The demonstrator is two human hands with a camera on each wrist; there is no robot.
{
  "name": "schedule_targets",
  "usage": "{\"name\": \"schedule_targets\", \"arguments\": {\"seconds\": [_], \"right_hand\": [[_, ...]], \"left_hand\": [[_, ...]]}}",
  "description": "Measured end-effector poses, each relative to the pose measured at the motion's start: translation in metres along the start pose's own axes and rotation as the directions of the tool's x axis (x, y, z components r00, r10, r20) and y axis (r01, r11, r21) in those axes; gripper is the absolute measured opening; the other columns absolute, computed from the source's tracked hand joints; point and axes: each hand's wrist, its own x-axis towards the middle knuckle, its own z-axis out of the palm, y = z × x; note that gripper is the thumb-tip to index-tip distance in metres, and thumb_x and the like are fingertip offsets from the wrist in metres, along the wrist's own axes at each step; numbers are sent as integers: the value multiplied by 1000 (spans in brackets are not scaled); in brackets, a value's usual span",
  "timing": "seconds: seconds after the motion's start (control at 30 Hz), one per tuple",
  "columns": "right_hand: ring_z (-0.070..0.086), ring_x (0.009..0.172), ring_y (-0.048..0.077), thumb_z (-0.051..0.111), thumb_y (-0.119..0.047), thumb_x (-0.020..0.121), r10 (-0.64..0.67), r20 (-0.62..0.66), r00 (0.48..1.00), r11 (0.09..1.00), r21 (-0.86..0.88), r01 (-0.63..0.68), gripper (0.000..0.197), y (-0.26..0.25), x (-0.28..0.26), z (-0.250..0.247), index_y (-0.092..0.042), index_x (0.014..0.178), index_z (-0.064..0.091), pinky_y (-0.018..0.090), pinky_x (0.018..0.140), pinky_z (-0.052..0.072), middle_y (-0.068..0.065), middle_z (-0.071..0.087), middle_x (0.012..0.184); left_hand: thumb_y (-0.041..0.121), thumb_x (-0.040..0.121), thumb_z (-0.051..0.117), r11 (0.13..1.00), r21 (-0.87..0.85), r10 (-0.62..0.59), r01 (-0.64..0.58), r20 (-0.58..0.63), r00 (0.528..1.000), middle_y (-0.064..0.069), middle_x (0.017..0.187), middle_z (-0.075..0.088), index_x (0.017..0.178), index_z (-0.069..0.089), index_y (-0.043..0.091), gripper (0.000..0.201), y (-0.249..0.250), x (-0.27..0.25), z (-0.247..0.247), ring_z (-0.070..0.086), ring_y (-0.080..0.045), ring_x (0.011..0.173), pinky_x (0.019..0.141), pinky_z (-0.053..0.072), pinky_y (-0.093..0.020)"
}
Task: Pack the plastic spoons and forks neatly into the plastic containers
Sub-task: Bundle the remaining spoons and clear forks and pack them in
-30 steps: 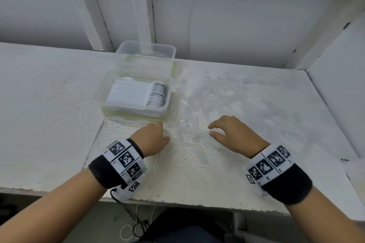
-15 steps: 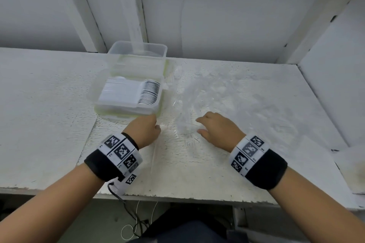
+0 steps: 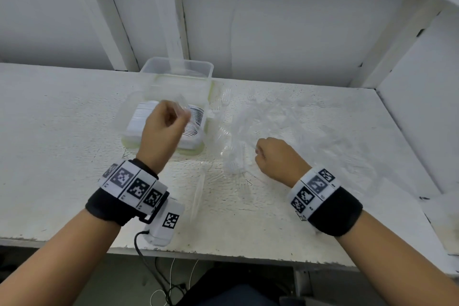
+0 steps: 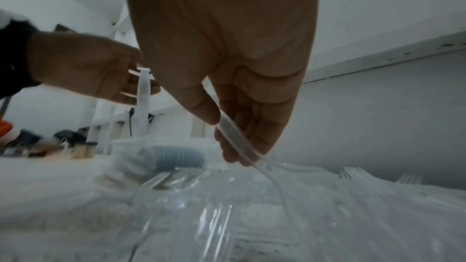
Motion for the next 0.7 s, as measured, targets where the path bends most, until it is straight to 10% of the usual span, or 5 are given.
{"name": "schedule_targets", "arguments": {"seconds": [0.23,0.37,0.47,0.7], "right_hand": [[47,66,1,52,-20,94,103,-359,928,845,524,109,16,13,-26,-35,-25,100,66,4,61,37,-3,58,84],[59,63,10,44,-9,97,198,-275,941,470,869,155,27,15,-41,-52,-23,98,67,16,56,49,-1,63,70],[69,81,24,30,0,97,157,-109,982,226,971,72,38,19,-49,-48,-8,100,66,29,67,57,10,70,85],[62,61,12,49,-7,94,424,-83,902,389,916,-99,14,32,-60,-7,-16,101,58,22,56,51,13,62,80]], "left_hand": [[18,101,36,978,-200,-52,58,33,998,1,59,55,86,35,24,16,14,1,8,58,-16,62,74,53,-32],[18,101,36,981,-159,-97,115,120,988,-1,88,63,84,35,25,18,4,-5,12,62,-16,83,80,48,-36],[14,101,34,976,-177,-102,130,161,982,1,77,72,84,34,21,18,2,-8,14,69,-16,84,85,50,-31],[18,98,42,984,162,48,-70,134,990,5,51,55,93,38,36,19,-6,-18,15,56,-13,54,60,44,-20]]}}
